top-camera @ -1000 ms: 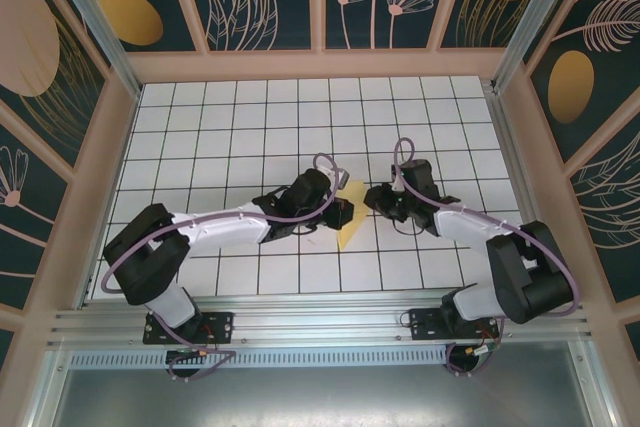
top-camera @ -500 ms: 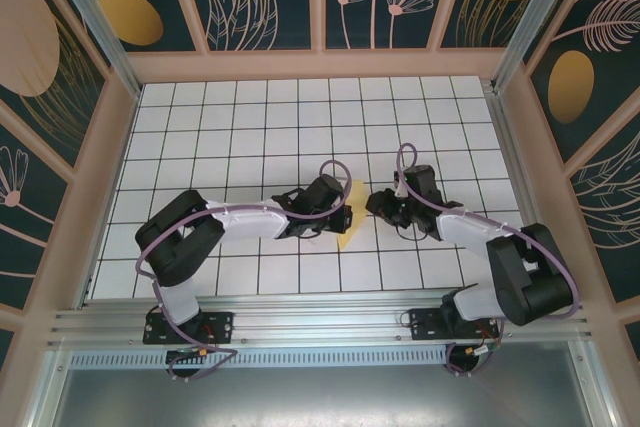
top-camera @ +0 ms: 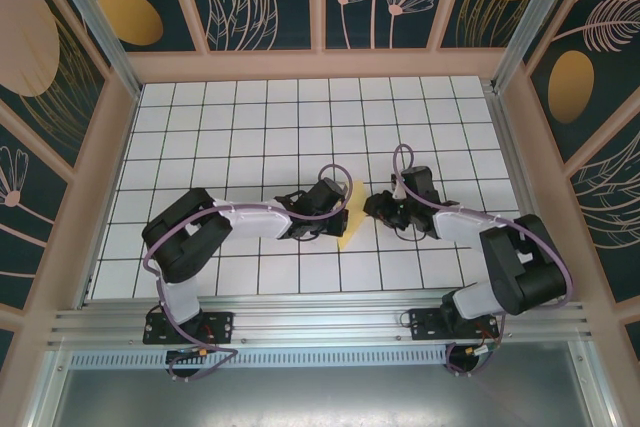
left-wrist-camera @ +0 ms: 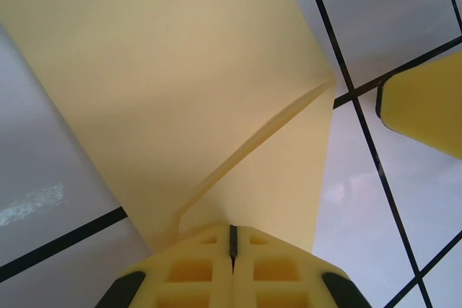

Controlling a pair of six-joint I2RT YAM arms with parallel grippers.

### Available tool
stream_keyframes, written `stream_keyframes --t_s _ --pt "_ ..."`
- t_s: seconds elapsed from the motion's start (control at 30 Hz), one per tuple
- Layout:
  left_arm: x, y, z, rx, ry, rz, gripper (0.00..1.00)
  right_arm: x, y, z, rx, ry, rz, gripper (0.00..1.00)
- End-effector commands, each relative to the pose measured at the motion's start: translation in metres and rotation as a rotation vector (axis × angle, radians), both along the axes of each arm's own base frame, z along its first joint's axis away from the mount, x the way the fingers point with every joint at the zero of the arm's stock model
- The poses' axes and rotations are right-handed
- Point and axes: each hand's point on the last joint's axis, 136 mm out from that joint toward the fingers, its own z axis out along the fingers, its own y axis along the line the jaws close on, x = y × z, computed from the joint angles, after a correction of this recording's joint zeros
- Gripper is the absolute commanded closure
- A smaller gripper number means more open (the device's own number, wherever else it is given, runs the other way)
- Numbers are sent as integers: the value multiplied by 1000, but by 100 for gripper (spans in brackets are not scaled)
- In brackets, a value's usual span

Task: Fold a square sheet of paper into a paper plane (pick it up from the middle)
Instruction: Third fold the triangle at the center of the table, then fourth fold the wing at the center of the table.

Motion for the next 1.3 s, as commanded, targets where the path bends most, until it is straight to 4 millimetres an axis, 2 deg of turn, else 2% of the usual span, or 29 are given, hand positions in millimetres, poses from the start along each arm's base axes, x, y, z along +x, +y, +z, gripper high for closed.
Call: stream_keyframes --t_s 0.0,0.23,0.63,0.67,0.83,0.97,1.27 --pt "1 4 -6 36 -9 -9 100 4 5 1 26 -7 21 68" --pt "-1 7 -12 50 -1 -10 100 5 4 -4 15 0 11 67" --pt "-2 4 -16 37 8 -11 100 10 18 -4 74 8 53 67" --pt "-8 12 -24 57 23 -12 100 10 18 -4 74 6 52 67" --pt "-9 14 -26 63 25 -11 100 8 16 -3 61 3 50 67" --pt "-9 14 -26 67 25 -11 100 8 14 -2 49 -4 43 67" --pt "-9 14 -18 34 7 -9 100 9 22 5 102 -20 70 67"
